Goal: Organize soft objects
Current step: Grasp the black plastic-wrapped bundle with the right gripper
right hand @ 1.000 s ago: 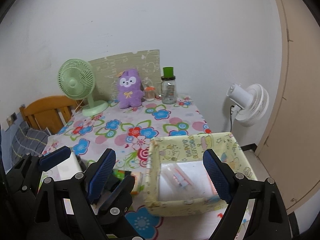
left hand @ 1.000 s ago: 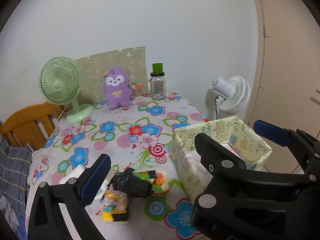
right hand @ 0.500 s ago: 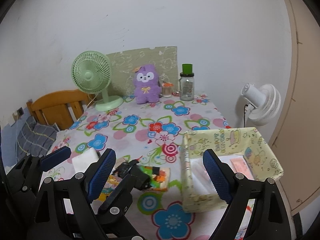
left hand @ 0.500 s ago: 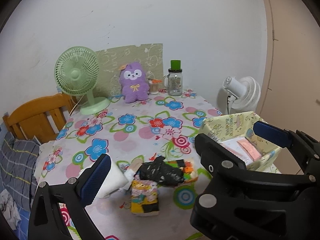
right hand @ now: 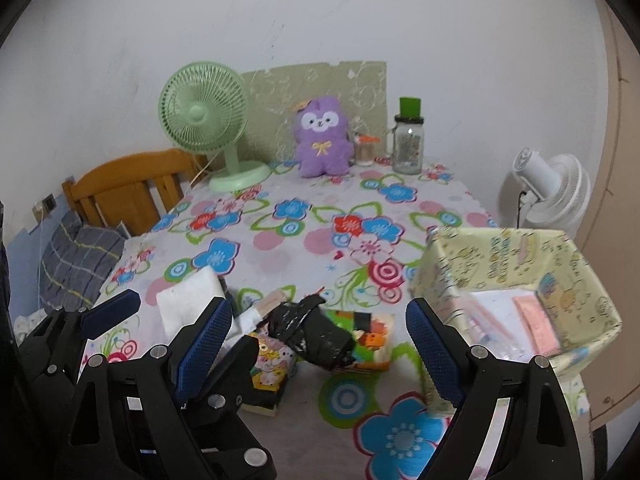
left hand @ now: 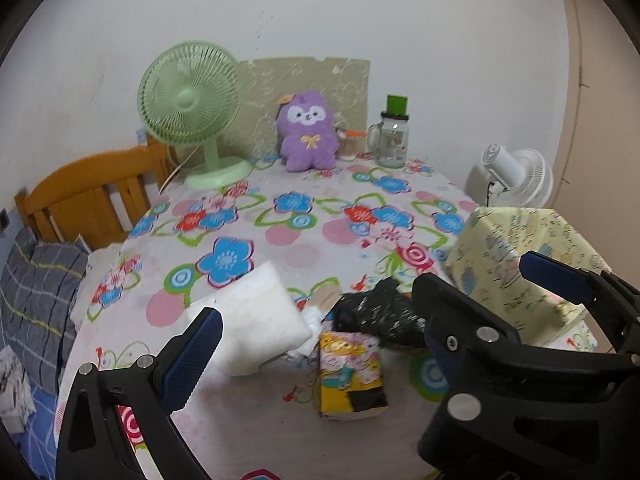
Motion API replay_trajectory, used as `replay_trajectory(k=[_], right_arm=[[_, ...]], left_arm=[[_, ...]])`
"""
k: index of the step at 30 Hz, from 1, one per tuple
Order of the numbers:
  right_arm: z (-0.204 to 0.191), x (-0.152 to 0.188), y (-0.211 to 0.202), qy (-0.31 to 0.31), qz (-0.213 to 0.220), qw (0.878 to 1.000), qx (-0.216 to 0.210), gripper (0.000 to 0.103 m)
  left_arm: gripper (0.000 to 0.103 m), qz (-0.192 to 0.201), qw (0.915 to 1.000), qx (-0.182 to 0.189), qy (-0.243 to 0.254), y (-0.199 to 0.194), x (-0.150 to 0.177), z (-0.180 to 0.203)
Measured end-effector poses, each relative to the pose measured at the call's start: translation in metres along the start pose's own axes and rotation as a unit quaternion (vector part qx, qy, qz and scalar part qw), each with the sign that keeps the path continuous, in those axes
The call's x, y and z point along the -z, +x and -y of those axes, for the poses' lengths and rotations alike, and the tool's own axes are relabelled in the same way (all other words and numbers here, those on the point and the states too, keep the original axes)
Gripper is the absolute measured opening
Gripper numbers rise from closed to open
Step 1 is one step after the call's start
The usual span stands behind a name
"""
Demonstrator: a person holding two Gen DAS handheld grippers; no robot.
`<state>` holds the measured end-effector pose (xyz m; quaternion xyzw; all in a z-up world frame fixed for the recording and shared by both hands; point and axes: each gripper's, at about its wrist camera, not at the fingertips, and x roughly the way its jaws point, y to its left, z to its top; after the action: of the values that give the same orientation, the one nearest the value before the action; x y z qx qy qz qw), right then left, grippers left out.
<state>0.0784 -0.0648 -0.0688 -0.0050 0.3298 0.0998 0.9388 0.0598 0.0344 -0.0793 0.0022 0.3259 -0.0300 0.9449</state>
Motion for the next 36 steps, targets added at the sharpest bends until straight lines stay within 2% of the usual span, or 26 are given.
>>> replay_trajectory(k=[15,23,26,28,34,36], right_arm=[[-0.010,0.017,0.053,-0.013,-0.047,0.999,-0.009,0.090],[-0.009,0.020,0.083,-0.013,-0.078,0.997,-0.011,0.081],[-0.008,0.021,0.094,-0.010,-0.099,0.995,-0.013,0.069],[-0.009,0.023,0.099,-0.011,-0.108,0.994,-0.013,0.056],[-0.011,0.021,0.097,-0.015,-0.103,0.994,-0.017,0.042],[-0.009,0.018,0.095,-0.009,-0.098,0.995,-0.019,0.040]], left_arm=[[0.099,-0.054,0.9980,0.001,-0.032,0.041,0.024,-0.019],[0.098,-0.074,0.9963,-0.006,-0.043,0.061,0.028,-0.026],[0.098,-0.086,0.9953,-0.009,-0.043,0.067,0.029,-0.027],[0.098,-0.089,0.9951,-0.011,-0.041,0.070,0.029,-0.027],[0.098,-0.086,0.9953,-0.009,-0.043,0.069,0.027,-0.028],[0.098,-0.082,0.9956,-0.010,-0.045,0.067,0.025,-0.030]])
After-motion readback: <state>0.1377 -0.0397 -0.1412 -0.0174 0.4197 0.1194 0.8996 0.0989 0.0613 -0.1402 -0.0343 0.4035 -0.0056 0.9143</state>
